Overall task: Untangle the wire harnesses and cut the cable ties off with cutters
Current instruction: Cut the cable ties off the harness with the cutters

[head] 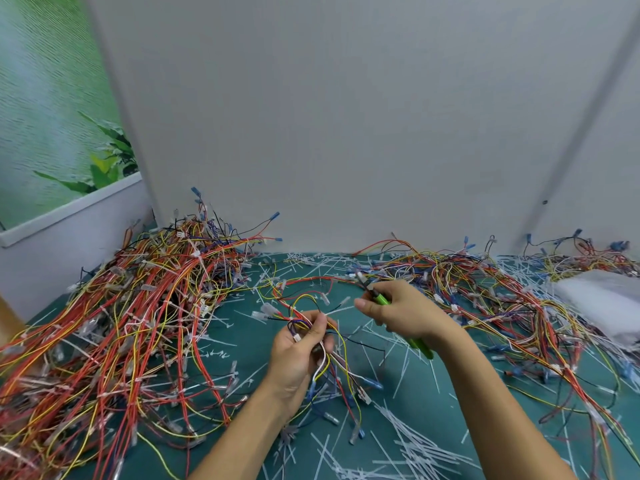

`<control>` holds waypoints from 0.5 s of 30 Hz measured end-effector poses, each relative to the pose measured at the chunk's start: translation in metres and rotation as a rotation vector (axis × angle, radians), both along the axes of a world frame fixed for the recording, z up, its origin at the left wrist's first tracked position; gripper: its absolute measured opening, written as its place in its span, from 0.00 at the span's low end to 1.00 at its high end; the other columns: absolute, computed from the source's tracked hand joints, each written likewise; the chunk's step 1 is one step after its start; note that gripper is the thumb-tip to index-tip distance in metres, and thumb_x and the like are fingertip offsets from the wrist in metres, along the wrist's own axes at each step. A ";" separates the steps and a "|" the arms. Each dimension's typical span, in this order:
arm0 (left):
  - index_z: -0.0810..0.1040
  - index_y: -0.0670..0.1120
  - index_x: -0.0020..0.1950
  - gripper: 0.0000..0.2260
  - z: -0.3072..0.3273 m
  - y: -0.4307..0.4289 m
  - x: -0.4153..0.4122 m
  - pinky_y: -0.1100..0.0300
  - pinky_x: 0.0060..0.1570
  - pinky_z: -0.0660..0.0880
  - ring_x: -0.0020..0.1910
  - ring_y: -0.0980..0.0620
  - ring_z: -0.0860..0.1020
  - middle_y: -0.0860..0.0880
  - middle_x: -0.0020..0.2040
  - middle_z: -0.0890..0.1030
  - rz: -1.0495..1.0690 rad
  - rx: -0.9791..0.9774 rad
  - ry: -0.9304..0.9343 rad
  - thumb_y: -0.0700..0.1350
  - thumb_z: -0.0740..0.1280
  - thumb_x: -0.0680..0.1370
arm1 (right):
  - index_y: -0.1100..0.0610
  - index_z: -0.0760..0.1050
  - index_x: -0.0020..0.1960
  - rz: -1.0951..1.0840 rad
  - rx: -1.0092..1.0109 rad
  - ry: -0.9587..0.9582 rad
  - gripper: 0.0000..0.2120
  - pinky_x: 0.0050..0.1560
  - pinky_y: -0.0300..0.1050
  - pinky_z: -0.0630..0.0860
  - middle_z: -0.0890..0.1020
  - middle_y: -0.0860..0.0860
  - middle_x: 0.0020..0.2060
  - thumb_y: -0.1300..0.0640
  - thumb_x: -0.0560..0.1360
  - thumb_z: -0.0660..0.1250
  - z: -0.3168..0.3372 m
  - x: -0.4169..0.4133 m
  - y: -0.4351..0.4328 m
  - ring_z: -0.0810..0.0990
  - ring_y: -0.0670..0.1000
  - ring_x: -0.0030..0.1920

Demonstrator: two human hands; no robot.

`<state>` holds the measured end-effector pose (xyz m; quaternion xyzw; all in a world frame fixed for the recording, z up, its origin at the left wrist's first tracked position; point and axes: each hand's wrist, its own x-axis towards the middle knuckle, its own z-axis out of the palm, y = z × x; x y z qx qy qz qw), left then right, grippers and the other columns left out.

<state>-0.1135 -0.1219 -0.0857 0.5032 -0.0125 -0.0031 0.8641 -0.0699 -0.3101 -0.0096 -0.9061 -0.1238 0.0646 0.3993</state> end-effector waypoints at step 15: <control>0.76 0.37 0.52 0.05 -0.002 0.004 0.011 0.62 0.25 0.65 0.27 0.53 0.71 0.46 0.38 0.77 0.186 -0.074 0.096 0.38 0.66 0.80 | 0.55 0.67 0.46 -0.053 1.040 0.692 0.11 0.35 0.46 0.68 0.70 0.53 0.36 0.55 0.73 0.69 0.014 -0.001 0.009 0.70 0.52 0.35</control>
